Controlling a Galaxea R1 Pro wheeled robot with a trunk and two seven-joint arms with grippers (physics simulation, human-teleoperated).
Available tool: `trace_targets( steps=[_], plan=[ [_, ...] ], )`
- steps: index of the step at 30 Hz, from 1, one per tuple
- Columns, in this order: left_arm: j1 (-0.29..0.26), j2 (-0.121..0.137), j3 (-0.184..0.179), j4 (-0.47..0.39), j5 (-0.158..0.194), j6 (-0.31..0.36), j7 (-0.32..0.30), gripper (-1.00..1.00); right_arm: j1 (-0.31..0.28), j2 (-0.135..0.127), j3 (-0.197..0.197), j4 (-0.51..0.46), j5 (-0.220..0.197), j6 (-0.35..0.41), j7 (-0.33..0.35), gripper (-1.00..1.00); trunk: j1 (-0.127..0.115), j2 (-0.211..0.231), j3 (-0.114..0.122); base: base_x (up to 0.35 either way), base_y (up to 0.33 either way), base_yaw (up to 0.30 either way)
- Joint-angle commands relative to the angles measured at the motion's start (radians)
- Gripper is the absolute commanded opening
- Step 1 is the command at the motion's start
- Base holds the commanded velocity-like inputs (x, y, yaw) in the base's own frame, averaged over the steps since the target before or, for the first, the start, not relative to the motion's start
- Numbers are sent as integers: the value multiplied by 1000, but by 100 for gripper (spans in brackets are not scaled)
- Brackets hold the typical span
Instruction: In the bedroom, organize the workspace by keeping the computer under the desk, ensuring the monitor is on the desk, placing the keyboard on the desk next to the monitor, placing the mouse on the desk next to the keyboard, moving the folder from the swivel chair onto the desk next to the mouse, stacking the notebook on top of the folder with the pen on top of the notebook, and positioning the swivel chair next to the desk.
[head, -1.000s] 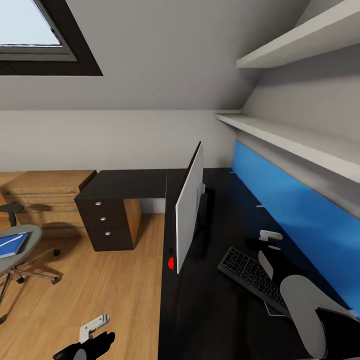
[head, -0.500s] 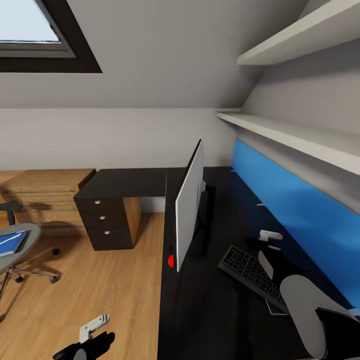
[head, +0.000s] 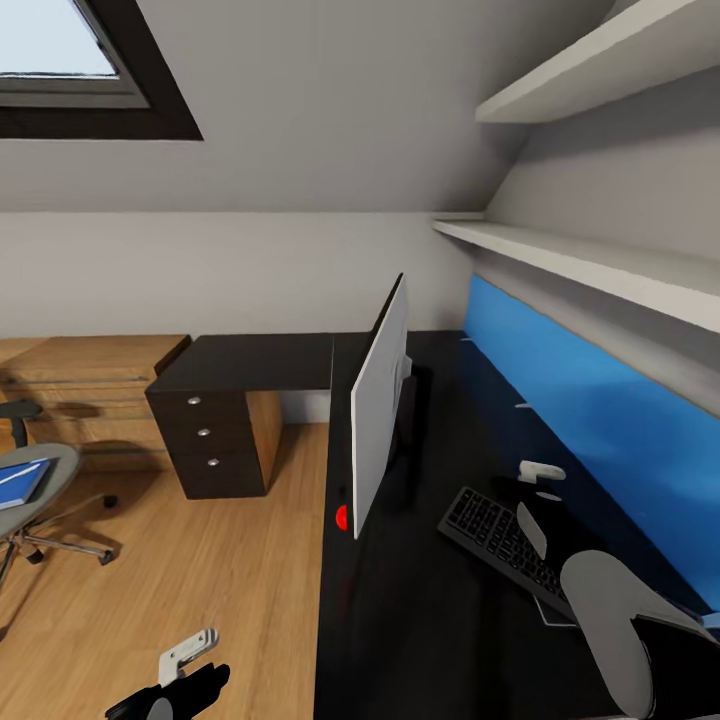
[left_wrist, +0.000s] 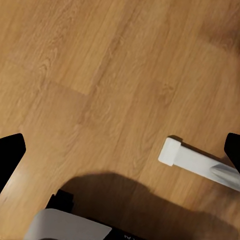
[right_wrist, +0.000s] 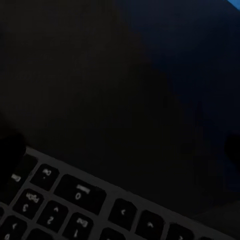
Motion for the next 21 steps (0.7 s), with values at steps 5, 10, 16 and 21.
trace_targets(
  steps=[5, 10, 16, 21],
  plan=[
    [0, 0, -1, -1, 11, 3, 9, 100, -1, 1, -5, -2, 4, 8, -1, 100, 19, -36, -17, 0, 0, 0],
    [0, 0, -1, -1, 11, 3, 9, 100, -1, -1, -38, -2, -15, 10, -2, 100, 38, -71, -33, 0, 0, 0],
    [0, 0, -1, -1, 11, 3, 9, 100, -1, -8, -125, -7, -69, 10, -3, 100, 61, -113, -51, 0, 0, 0],
    [0, 0, -1, -1, 11, 3, 10, 100, -1, -10, -142, -8, -80, 8, -4, 100, 81, -148, -67, 0, 0, 0]
  ],
)
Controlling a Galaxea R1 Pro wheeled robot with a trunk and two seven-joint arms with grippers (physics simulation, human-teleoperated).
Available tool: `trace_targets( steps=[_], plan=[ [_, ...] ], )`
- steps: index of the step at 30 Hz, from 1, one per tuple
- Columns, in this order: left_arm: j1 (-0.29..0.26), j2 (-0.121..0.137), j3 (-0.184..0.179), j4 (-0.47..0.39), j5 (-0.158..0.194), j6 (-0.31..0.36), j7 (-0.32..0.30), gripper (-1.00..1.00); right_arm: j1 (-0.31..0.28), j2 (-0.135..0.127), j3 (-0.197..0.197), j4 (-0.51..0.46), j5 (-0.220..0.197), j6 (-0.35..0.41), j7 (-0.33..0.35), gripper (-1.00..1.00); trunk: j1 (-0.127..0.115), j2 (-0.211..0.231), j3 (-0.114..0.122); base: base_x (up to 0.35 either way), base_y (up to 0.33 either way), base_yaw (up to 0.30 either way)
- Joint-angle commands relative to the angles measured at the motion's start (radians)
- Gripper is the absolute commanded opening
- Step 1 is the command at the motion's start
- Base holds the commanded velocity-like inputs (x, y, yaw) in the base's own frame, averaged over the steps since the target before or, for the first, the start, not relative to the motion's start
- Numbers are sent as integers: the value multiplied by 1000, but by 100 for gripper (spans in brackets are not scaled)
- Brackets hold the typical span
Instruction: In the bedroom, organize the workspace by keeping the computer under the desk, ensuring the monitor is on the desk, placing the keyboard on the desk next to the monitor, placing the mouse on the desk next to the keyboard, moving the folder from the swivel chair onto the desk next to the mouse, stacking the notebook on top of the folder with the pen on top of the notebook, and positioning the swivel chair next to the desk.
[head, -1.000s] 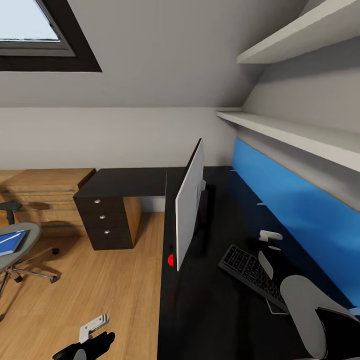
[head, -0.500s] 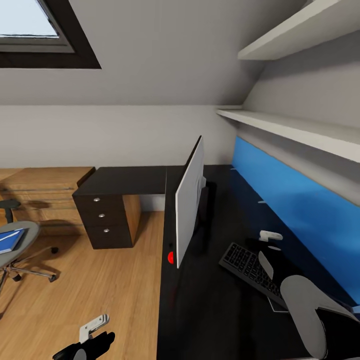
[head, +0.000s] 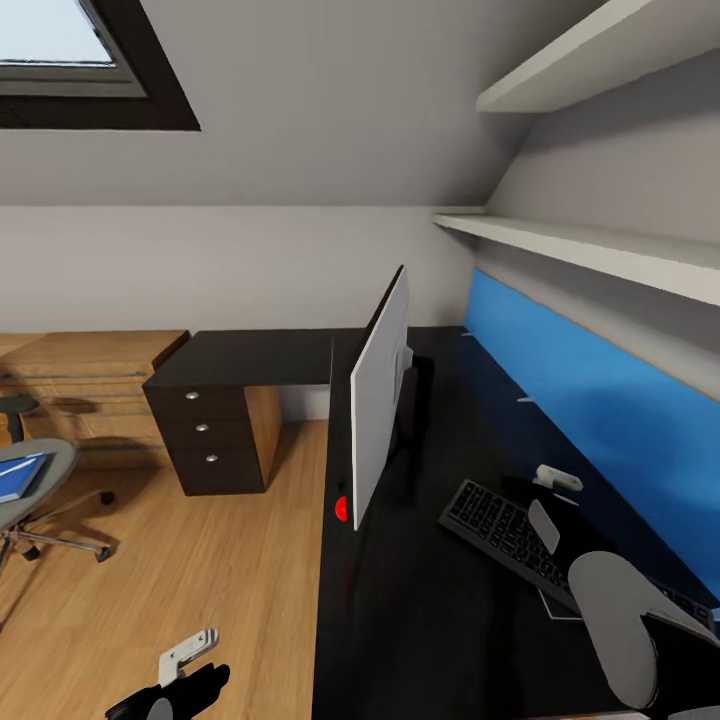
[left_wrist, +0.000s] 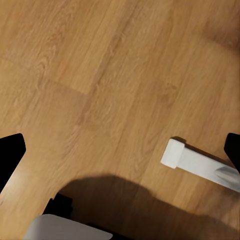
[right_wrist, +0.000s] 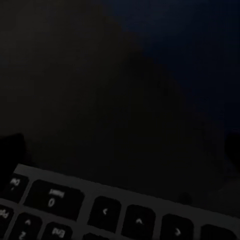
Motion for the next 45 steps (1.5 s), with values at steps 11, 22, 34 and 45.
trace_targets(
  steps=[11, 22, 34, 45],
  plan=[
    [0, 1, 1, -1, 11, 3, 8, 100, 0, -1, -3, -3, -5, -2, 1, 100, 31, -57, -26, 0, 0, 0],
    [0, 5, 5, 13, 11, 3, 8, 100, 0, -1, -4, -3, -5, -1, 0, 100, 31, -57, -26, 0, 0, 0],
    [0, 6, 6, 15, 11, 3, 8, 100, 0, -2, -4, -3, -5, 0, -1, 100, 73, -134, -61, 0, 0, 0],
    [0, 5, 5, 16, 11, 3, 8, 100, 0, -3, -4, -3, -5, 5, -1, 100, 104, -190, -86, 0, 0, 0]
  ],
)
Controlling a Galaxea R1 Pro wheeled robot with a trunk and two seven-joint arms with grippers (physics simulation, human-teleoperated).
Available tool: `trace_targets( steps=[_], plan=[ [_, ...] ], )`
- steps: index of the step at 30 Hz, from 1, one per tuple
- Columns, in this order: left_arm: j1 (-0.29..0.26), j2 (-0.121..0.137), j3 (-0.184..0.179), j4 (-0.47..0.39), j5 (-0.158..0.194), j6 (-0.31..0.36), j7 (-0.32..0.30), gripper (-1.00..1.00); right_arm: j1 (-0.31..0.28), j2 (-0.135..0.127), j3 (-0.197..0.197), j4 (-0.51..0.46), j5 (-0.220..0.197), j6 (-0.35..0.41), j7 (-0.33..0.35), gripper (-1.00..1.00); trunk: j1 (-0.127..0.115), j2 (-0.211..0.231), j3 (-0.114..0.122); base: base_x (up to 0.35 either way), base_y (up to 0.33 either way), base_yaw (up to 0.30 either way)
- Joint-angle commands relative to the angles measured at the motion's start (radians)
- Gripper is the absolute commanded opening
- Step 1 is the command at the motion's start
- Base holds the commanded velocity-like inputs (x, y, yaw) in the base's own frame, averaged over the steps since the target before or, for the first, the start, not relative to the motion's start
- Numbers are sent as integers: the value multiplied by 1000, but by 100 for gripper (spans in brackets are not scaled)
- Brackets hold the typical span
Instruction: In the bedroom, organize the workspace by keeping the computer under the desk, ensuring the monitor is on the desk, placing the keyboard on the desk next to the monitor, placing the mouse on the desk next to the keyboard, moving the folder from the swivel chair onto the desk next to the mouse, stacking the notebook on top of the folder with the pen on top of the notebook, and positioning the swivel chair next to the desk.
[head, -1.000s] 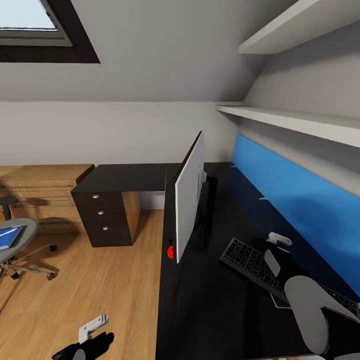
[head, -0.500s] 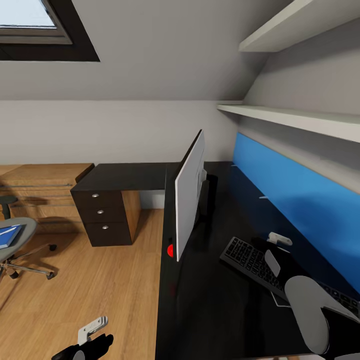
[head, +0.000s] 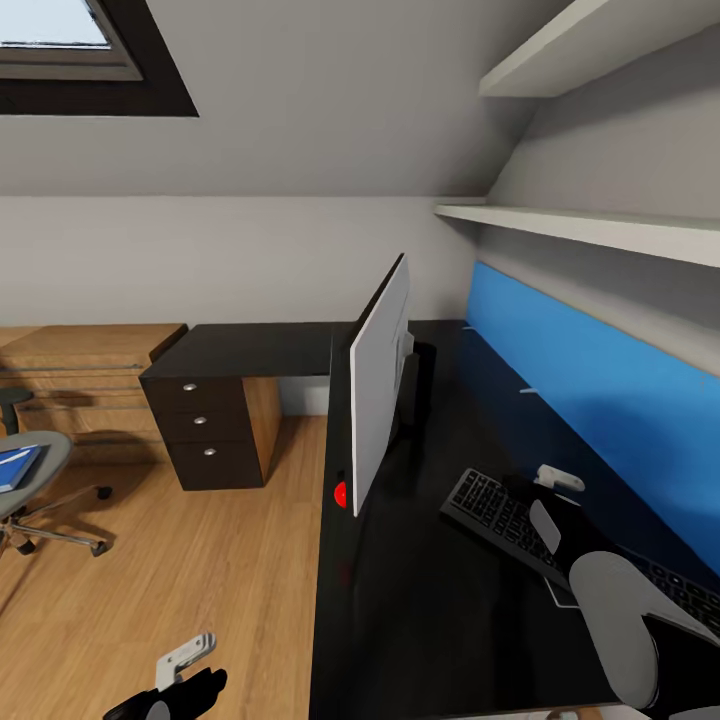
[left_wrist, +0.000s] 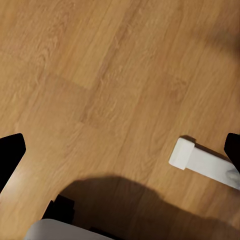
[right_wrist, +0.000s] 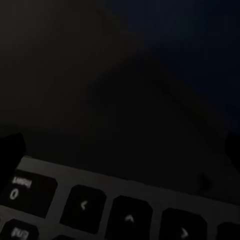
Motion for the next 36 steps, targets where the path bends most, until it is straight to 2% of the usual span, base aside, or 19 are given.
trace_targets(
  steps=[1, 4, 9, 12, 18, 36],
  plan=[
    [0, 0, -2, -1, 10, 3, 7, 100, -1, 0, -2, -2, -4, 7, -2, 100, 0, -1, -1, 0, 0, 0],
    [0, 0, -4, -1, 9, -5, 5, 100, -1, 0, -3, -1, -5, 19, -2, 100, 0, -1, -1, 0, 0, 0],
    [0, 1, -6, 56, 6, -101, 2, 100, -1, 0, -9, -2, -14, 97, -2, 100, 0, -1, -1, 0, 0, 0],
    [0, 2, -7, 77, 5, -139, 1, 100, -1, -2, -10, -2, -67, 117, -2, 100, 0, -1, -1, 0, 0, 0],
    [0, 2, -7, 81, 4, -146, 1, 100, -1, -3, -10, -2, -92, 150, -2, 100, 0, -1, -1, 0, 0, 0],
    [0, 1, -6, 83, 6, -147, 2, 100, -1, -2, -5, -2, -94, 152, -1, 100, 0, -1, -1, -144, 45, 0]
  ],
)
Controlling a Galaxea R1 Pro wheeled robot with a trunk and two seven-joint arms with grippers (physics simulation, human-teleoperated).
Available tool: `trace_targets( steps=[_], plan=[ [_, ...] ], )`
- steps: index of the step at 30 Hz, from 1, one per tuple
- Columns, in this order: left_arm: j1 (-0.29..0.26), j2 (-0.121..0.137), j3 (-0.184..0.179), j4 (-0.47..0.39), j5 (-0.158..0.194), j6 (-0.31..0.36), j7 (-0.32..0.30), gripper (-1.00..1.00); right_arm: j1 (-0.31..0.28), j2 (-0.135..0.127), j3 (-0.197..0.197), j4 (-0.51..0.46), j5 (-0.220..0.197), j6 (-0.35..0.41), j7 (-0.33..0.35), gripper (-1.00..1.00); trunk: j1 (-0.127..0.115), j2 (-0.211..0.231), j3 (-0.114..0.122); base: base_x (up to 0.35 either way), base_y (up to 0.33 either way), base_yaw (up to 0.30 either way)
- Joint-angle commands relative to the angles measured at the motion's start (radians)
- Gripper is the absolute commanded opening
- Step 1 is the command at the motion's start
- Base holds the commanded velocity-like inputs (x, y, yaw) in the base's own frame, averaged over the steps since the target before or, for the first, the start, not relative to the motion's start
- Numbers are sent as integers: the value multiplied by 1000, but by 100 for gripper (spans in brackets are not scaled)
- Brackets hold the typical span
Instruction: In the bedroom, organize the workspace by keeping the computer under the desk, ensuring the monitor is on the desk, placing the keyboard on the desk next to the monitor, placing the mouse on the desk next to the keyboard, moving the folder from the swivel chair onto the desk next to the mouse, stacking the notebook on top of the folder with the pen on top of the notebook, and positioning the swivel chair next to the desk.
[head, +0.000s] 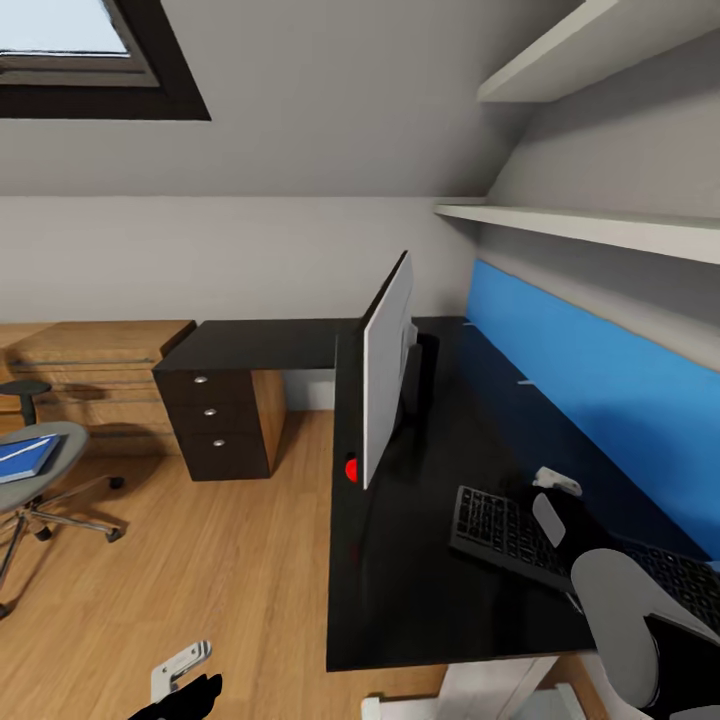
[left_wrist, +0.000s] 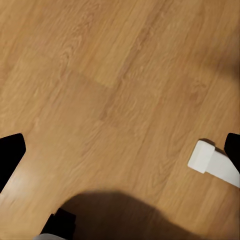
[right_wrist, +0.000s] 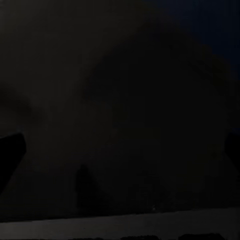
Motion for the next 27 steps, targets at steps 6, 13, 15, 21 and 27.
trace_targets(
  steps=[6, 13, 15, 21, 27],
  plan=[
    [0, -1, -1, -2, 11, 4, 8, 100, 1, 3, 3, 32, -9, 0, -7, 100, 0, -1, -1, -28, 12, 0],
    [0, -1, -2, -2, 11, 4, 8, 100, 0, 9, 5, 33, -4, -1, -6, 100, 0, -1, -1, -171, 29, 0],
    [0, -1, -1, -2, 11, 4, 8, 100, 1, 12, 5, 34, -3, -1, -6, 100, 0, -1, -1, -161, 20, 0],
    [0, -1, -1, -2, 11, 4, 7, 100, 0, 13, 5, 33, -3, -1, -6, 100, 0, -1, -1, -156, 39, 0],
    [0, -1, -1, -2, 11, 3, 7, 100, 0, 13, 6, 34, -3, -1, -6, 100, 0, -1, -1, -110, 77, 0]
  ],
)
